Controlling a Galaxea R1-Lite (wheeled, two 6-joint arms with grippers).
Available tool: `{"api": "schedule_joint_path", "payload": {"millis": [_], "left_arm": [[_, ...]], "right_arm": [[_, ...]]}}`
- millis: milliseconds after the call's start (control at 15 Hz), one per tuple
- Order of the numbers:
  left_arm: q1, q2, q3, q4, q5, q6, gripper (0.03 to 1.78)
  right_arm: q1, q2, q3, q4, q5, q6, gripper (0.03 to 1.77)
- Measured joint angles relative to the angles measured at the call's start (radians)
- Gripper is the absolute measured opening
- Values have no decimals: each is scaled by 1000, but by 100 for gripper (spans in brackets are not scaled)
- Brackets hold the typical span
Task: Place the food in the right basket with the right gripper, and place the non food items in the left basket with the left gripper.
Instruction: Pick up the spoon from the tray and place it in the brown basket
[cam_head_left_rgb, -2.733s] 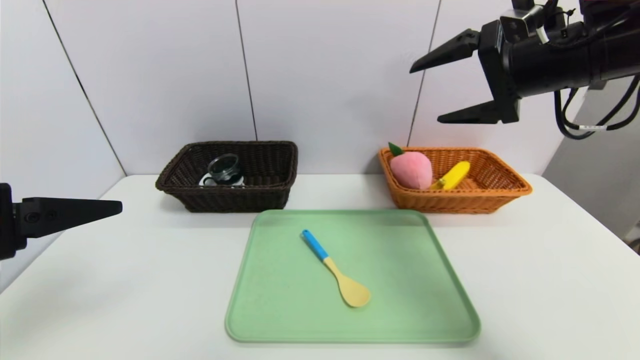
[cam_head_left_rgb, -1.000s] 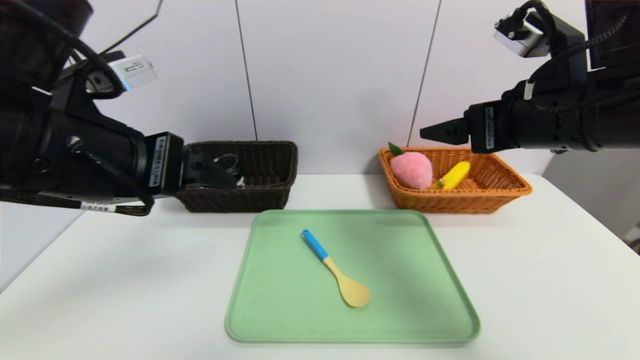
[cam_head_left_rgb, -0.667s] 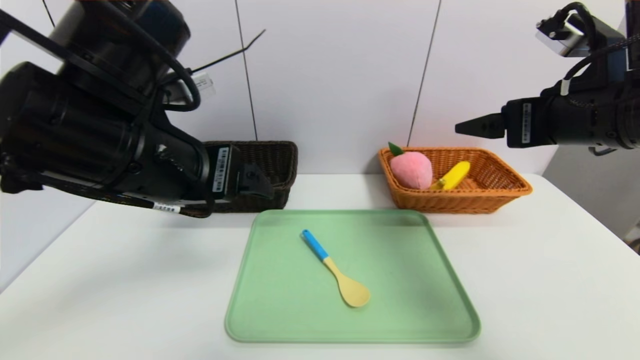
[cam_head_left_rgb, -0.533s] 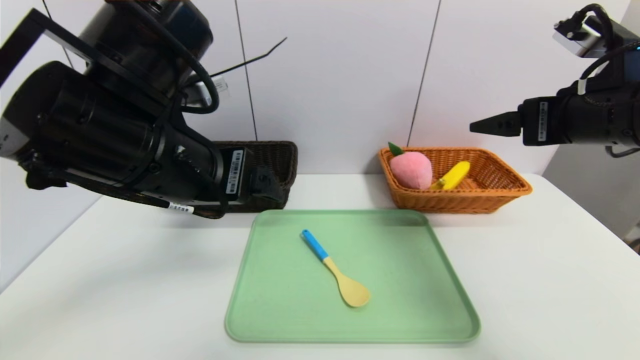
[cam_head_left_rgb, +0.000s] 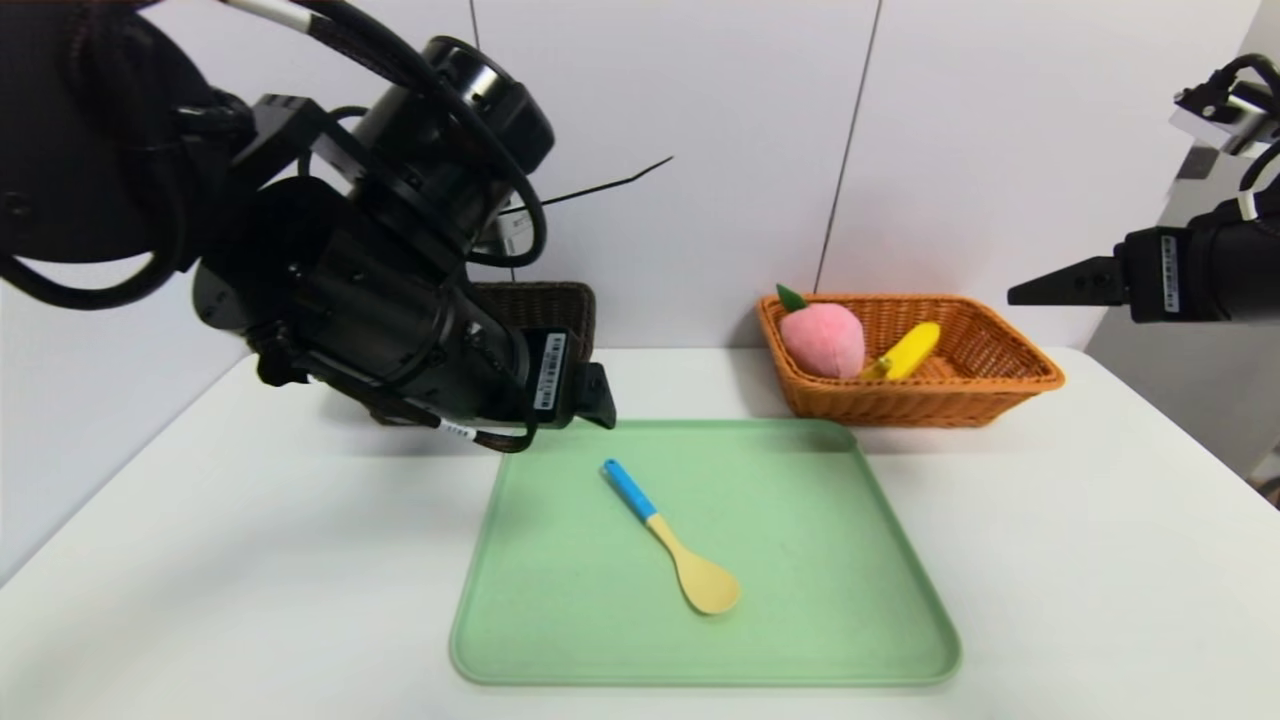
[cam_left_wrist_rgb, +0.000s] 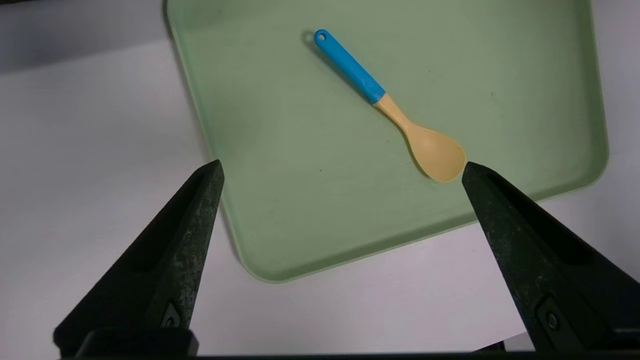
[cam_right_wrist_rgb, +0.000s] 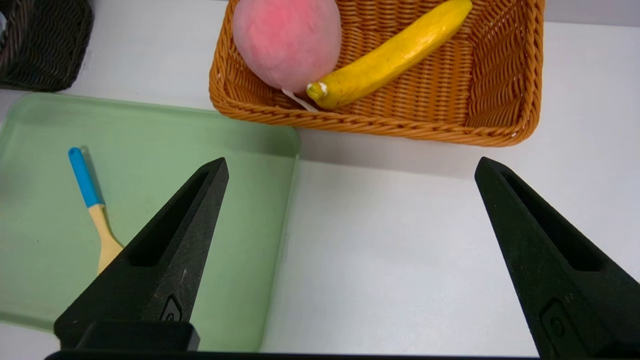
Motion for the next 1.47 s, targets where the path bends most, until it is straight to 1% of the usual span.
{"api": "schedule_joint_path", "payload": {"millis": [200, 267, 400, 467, 600, 933, 1467], "left_arm": [[-36, 100, -150, 110, 14, -151, 169], [-43, 131, -191, 137, 17, -188, 169], [-51, 186, -231, 151, 21, -228, 169], [-53, 209, -240, 145, 21, -245, 169], [-58, 251, -246, 101, 22, -303, 169], [-62, 321, -250, 61, 20, -431, 169], [-61, 418, -250, 42, 18, -472, 169]], "right_arm": [[-6, -13, 10, 12, -9, 8, 170], [-8, -17, 17, 12, -10, 16, 170], [-9, -25, 23, 12, -11, 49, 170], [-9, -28, 27, 12, -11, 67, 170], [-9, -34, 41, 11, -14, 81, 170], [-9, -59, 92, 9, -14, 126, 170], [-37, -74, 138, 6, -16, 130, 170]]}}
